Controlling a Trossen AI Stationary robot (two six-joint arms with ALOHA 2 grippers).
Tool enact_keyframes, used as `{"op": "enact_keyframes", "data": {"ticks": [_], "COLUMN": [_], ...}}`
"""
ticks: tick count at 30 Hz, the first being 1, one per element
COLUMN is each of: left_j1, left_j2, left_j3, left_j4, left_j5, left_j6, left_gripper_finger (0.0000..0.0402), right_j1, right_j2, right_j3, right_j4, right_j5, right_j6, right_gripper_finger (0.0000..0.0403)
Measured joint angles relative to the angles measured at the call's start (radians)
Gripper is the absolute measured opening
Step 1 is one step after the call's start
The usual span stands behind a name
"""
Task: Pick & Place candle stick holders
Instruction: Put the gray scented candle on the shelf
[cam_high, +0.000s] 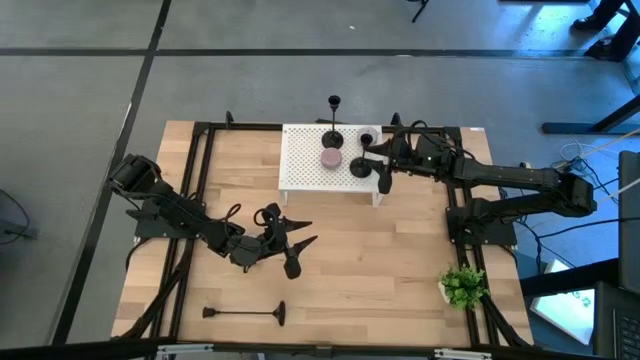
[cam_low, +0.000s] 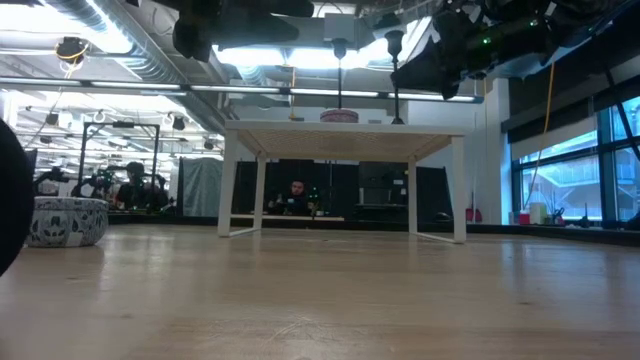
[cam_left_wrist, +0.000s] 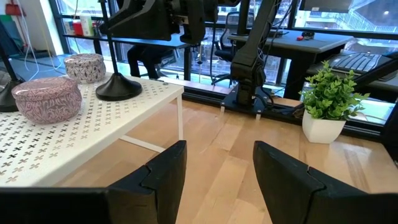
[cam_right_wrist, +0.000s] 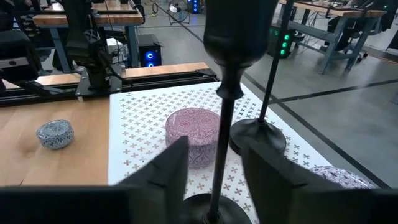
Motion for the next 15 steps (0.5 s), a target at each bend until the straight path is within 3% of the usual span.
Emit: {"op": "enact_keyframes", "data": {"ticks": [7, 15], "left_j1": [0.000, 0.000], "left_j2": [0.000, 0.000], "left_j3": [0.000, 0.000], "left_j4": [0.000, -0.001], "left_j5": [0.000, 0.001], "left_j6": [0.000, 0.000], "left_gripper_finger": [0.0182, 0.0182], "right_j1": [0.005, 0.059], "right_j2": [0.000, -0.053], "right_j3": [0.000, 0.000], "right_j4": [0.003, -0.017], "right_j5": [0.002, 0.132], "right_j6": [0.000, 0.000], "right_gripper_finger": [0.0229, 0.0250]}}
